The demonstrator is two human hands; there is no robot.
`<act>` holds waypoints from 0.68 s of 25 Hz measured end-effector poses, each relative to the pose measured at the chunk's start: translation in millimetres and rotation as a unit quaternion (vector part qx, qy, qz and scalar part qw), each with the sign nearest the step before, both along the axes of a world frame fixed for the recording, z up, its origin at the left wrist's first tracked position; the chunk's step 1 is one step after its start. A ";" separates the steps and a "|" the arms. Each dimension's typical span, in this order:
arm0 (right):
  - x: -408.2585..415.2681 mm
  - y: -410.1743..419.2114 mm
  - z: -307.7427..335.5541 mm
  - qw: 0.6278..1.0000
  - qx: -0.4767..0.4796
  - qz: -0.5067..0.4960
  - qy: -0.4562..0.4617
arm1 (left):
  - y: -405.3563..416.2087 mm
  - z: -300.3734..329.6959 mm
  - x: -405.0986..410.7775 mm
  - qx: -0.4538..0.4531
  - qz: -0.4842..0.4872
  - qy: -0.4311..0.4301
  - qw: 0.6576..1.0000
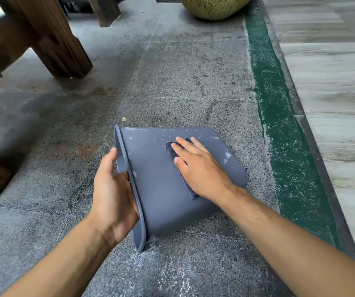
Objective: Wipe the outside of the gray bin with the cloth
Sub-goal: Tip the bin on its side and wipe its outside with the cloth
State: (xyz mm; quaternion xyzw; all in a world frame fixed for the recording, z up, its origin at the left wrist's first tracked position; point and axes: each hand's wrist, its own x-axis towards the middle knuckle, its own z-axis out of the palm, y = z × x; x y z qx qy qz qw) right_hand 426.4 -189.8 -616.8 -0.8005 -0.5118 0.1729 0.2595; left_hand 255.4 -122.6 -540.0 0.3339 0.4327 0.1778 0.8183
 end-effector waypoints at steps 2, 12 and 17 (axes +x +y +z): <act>7.1 -3.2 -4.7 1.000 -0.007 -0.010 -0.001 | 0.3 0.3 2.0 0.008 0.004 0.016 1.000; 46.5 -18.4 -31.2 0.995 -0.018 -0.096 -0.009 | 11.6 -15.6 6.1 0.038 0.039 0.125 0.991; 65.1 -32.9 -33.0 0.988 -0.036 -0.148 0.027 | 17.5 -20.4 3.0 0.040 0.028 0.123 0.991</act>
